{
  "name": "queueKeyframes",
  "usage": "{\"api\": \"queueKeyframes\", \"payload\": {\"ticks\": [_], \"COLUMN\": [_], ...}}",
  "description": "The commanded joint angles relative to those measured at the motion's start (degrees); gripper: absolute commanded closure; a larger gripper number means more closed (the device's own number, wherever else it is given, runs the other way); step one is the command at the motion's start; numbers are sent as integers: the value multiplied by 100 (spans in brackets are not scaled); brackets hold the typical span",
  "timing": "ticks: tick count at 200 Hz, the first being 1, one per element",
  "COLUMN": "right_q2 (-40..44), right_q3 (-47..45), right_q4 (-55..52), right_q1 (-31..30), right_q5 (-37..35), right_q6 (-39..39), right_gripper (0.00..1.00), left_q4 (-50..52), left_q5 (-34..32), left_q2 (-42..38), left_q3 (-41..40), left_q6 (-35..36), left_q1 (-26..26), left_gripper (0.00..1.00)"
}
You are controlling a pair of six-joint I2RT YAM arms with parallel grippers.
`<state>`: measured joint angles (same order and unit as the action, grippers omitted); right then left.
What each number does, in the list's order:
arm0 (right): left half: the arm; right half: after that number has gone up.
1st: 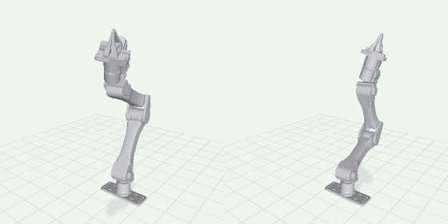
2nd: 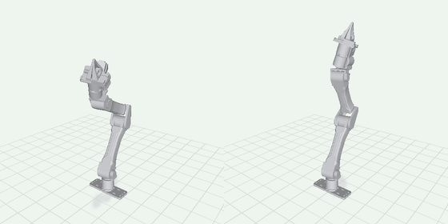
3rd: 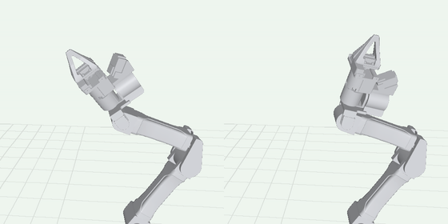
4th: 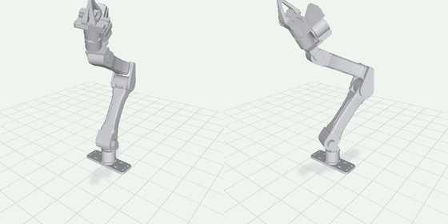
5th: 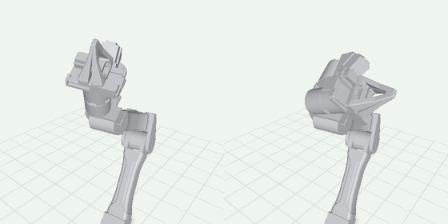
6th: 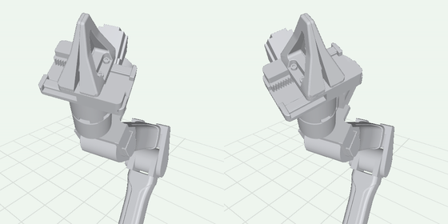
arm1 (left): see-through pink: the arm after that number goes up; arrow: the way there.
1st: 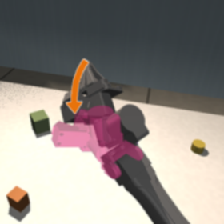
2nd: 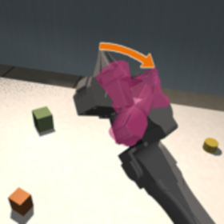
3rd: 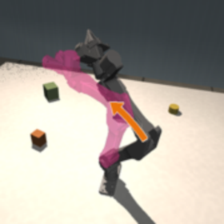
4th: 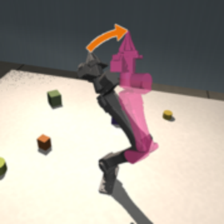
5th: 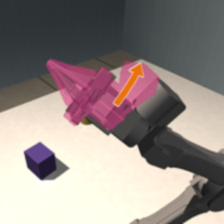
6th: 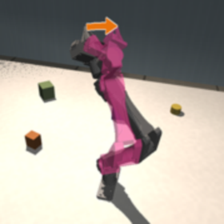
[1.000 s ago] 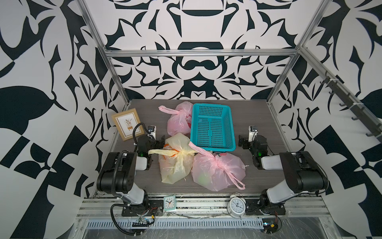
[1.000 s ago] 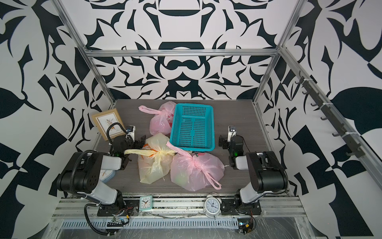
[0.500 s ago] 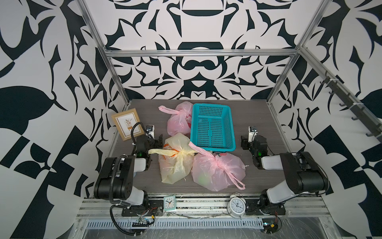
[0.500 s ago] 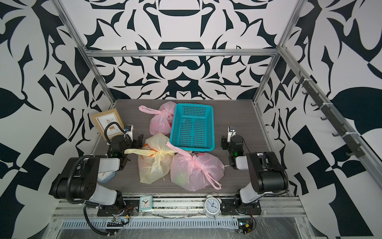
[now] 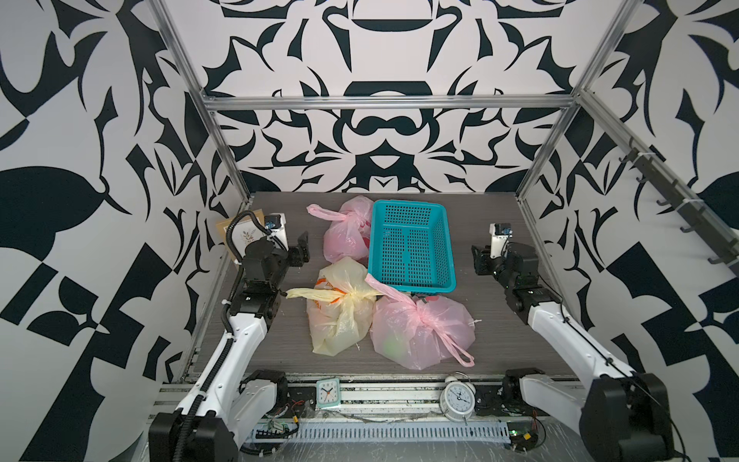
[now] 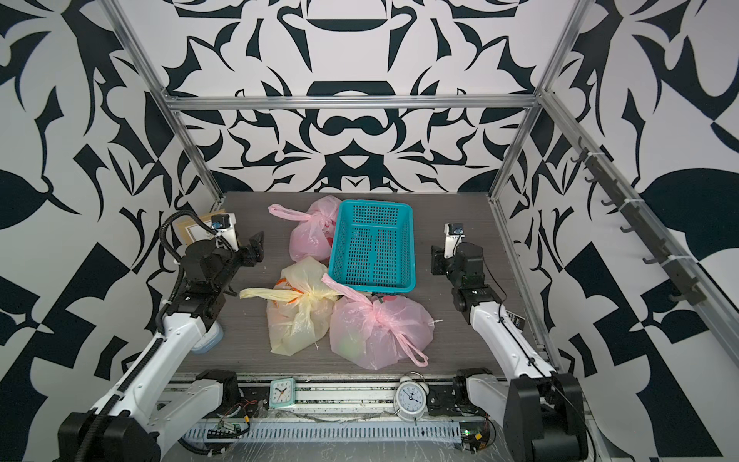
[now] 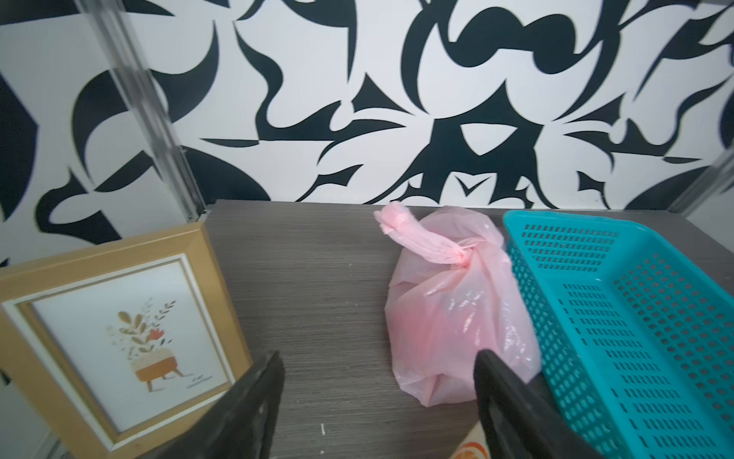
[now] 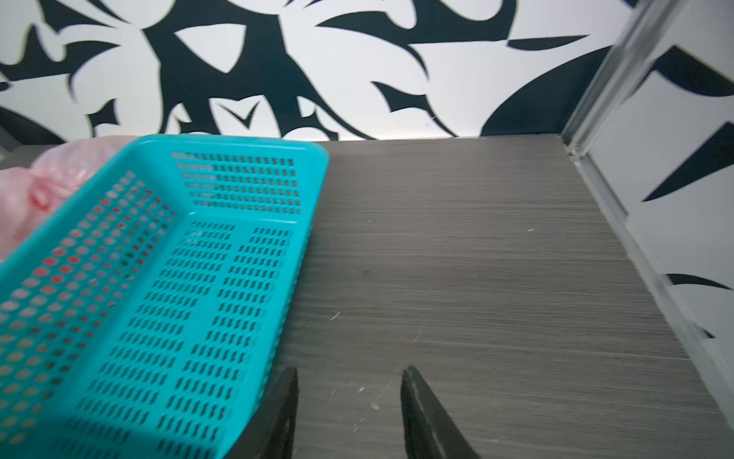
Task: Untie the knot of a plastic bag & take out the apple
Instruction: Untie the plastic bag at the center of the board.
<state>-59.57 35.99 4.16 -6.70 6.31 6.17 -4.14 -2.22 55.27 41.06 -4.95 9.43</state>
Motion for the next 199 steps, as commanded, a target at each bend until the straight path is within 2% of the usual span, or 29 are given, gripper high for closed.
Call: {"api": "queueKeyframes", "payload": {"ticks": [1,33,54,85,104,123,140,144,153,199], "right_q2": [390,517,508,384,239,10,-201,-233,-280,-300], "right_q3": [485,1143,1446,1713,1836,1859,1851,1843,1817,1669], "right_q4": [-1500,-2849,-3689,-4468,-4735,-4835,-4887,-4888,-4858,-4713], "right_q1": [-530,-1815,-2242,-2967,-3389,-3620,-3704,-3719,-3754,-3812], "right_q5": [470,91,-23,-239,-554,-693,-801,-806,-793,-582], "right_q6": [188,78,187,559,716,791,890,908,944,1021], "right_gripper": [55,57,59,59,58,57,57,57,57,56], "left_q4": [1666,2548,3263,3988,4158,4252,4246,4239,4213,3331], "left_q5": [238,646,359,281,-171,-439,-614,-672,-821,-786], "left_q2": [112,255,228,325,667,1257,1718,1862,2085,2337], "left_q3": [460,866,1098,1341,1436,1633,1844,1897,1985,1908], "left_q6": [-184,-557,-503,-821,-856,-833,-760,-747,-734,-686], "left_q1": [480,1310,2191,3400,4307,4908,5223,5277,5344,5364], "left_gripper": [21,24,24,24,20,16,16,12,10,2]}}
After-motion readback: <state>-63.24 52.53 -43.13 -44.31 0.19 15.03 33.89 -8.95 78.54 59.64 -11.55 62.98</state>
